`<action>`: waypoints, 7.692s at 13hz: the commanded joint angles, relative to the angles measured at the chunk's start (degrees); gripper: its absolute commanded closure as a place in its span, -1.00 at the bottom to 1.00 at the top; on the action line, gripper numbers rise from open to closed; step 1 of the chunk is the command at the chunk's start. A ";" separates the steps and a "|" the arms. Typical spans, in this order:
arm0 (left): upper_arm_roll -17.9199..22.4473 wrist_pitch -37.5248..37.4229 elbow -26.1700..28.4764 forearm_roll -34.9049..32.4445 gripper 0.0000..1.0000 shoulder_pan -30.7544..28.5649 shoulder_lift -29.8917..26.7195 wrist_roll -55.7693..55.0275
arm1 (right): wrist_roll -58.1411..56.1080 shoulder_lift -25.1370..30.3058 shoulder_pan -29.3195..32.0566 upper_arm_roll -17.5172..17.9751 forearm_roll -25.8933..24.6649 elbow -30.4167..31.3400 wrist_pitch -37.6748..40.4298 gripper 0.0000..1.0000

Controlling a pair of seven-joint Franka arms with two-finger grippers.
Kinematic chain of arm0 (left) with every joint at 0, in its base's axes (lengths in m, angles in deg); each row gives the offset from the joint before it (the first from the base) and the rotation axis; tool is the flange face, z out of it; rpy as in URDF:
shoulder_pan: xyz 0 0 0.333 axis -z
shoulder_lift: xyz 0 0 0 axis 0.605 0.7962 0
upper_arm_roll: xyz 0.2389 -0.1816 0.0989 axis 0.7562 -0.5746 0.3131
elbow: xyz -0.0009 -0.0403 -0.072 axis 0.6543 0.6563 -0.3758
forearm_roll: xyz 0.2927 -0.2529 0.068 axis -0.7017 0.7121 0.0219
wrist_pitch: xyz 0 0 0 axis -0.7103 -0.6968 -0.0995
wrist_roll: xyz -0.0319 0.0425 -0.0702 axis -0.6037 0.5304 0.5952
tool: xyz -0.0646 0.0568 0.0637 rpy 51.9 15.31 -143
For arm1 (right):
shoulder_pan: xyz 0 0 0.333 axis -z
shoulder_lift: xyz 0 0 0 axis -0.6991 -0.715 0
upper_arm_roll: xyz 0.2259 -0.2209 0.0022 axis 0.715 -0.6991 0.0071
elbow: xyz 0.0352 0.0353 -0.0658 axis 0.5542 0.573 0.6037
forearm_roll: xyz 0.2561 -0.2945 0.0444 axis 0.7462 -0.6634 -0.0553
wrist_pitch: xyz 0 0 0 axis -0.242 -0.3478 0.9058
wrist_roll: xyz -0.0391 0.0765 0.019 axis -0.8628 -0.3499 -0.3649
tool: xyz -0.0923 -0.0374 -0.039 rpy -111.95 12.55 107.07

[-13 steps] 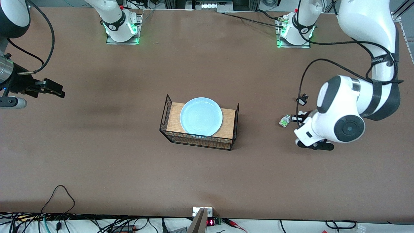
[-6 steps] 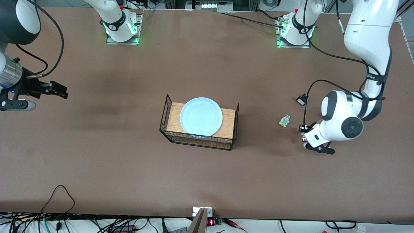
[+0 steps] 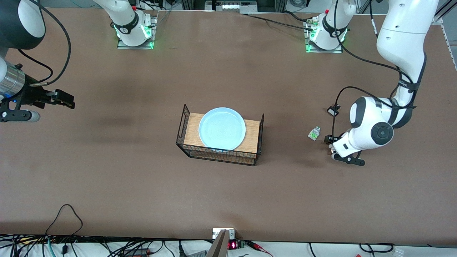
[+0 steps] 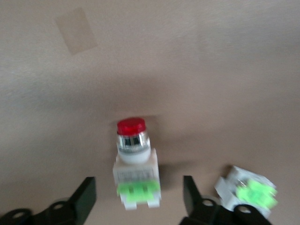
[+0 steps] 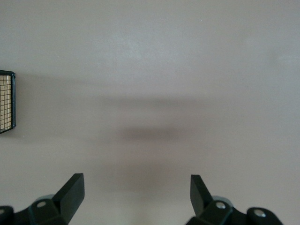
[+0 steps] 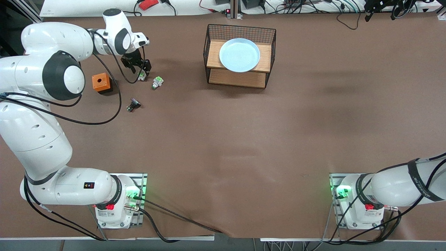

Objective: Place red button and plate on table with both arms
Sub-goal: 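Lower the red button onto the table and open the left gripper, then raise the left gripper while the right gripper reaches the plate, then grasp the light-blue plate rim with the right gripper, then lift the plate out of the basket and carry it beside the basket, then lower the plate onto the table and open the right gripper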

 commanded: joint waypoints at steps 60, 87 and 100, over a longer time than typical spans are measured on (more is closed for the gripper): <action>2.88 -36.04 -8.12 -2.33 -1.00 2.90 -33.89 -6.67 | 82.75 -12.21 -34.95 -0.37 13.37 -4.40 -14.95 0.99; 2.61 -37.09 -8.56 -2.42 -1.00 3.25 -33.98 -7.02 | -6.44 -7.54 4.61 -0.10 6.43 21.59 -24.91 0.97; 2.61 -37.27 -8.74 -2.41 -1.00 3.51 -33.89 -7.10 | -6.22 -3.76 4.53 0.69 7.14 25.07 -25.61 -1.00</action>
